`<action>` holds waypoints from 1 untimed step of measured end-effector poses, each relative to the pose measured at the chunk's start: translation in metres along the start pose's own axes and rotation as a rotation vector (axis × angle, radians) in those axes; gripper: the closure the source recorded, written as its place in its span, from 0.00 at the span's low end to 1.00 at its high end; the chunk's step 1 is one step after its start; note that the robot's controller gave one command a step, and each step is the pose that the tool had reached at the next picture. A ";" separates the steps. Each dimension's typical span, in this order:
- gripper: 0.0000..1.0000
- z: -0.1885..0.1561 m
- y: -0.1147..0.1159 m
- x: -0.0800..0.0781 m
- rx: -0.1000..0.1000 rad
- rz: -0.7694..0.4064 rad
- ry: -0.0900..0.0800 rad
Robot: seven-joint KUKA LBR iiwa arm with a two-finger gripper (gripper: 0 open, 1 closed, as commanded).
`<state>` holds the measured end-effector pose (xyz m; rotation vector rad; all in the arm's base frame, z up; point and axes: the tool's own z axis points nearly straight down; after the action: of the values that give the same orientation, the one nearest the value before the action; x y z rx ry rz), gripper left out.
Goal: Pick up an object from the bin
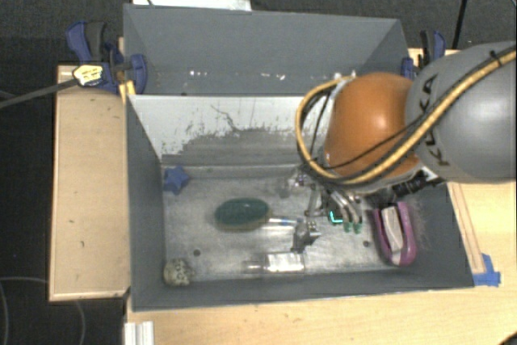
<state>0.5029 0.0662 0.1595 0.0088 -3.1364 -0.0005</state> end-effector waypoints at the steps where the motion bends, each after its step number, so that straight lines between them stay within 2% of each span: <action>1: 0.00 0.089 0.060 -0.046 -0.003 -0.058 -0.014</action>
Offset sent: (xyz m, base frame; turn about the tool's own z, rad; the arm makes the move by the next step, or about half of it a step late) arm 0.0426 0.0576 -0.0895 -0.0518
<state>0.5481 0.1266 0.0704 0.1002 -3.1484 -0.0051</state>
